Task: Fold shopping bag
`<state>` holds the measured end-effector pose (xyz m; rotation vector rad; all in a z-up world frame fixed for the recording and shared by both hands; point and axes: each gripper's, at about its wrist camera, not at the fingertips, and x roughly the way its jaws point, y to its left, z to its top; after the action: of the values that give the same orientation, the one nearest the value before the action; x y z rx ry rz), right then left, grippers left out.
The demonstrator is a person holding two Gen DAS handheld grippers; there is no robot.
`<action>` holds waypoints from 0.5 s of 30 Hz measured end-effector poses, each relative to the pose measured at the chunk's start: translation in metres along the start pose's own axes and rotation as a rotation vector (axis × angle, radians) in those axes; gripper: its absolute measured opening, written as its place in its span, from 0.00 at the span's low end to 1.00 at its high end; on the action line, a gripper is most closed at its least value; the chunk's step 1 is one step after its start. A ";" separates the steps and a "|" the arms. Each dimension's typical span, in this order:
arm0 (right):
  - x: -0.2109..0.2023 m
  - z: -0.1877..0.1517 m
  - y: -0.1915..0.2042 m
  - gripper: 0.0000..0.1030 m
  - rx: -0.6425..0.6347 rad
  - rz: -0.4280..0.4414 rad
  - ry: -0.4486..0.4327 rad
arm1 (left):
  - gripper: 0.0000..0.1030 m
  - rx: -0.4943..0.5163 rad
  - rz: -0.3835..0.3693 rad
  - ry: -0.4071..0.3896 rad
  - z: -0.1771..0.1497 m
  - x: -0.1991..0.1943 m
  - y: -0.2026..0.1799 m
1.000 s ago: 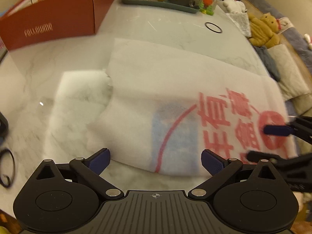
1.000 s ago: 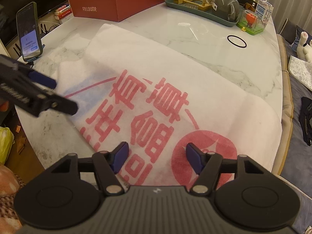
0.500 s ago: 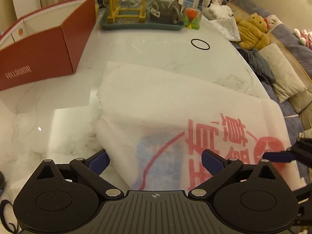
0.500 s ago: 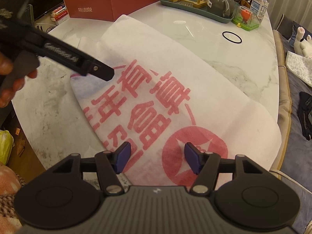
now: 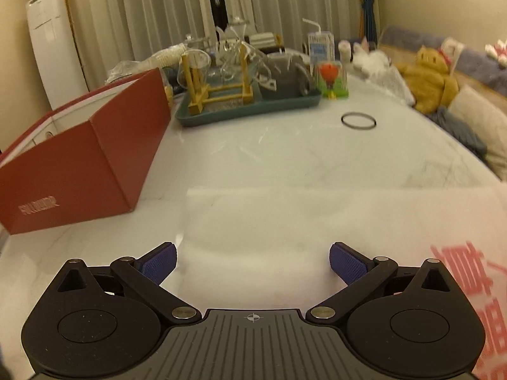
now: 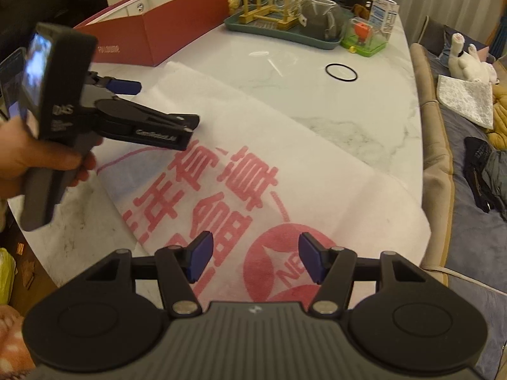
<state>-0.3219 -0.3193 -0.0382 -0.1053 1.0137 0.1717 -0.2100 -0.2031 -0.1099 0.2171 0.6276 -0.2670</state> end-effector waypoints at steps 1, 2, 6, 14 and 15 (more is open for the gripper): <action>-0.002 0.000 -0.001 0.58 0.011 -0.005 -0.002 | 1.00 -0.025 -0.023 -0.005 0.001 0.005 0.003; -0.004 0.000 -0.001 0.59 0.021 -0.008 -0.004 | 1.00 -0.057 -0.045 0.007 0.003 0.010 0.007; -0.002 -0.001 0.001 0.59 0.030 -0.019 0.012 | 1.00 -0.090 -0.047 0.016 0.008 0.019 0.009; 0.009 0.004 0.003 0.59 0.031 -0.005 0.036 | 1.00 -0.094 -0.049 0.016 0.005 0.023 0.009; 0.010 0.006 0.003 0.59 0.032 -0.002 0.036 | 1.00 -0.094 -0.049 0.016 0.004 0.022 0.010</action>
<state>-0.3122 -0.3142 -0.0440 -0.0807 1.0522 0.1523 -0.1872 -0.1993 -0.1190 0.1134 0.6603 -0.2829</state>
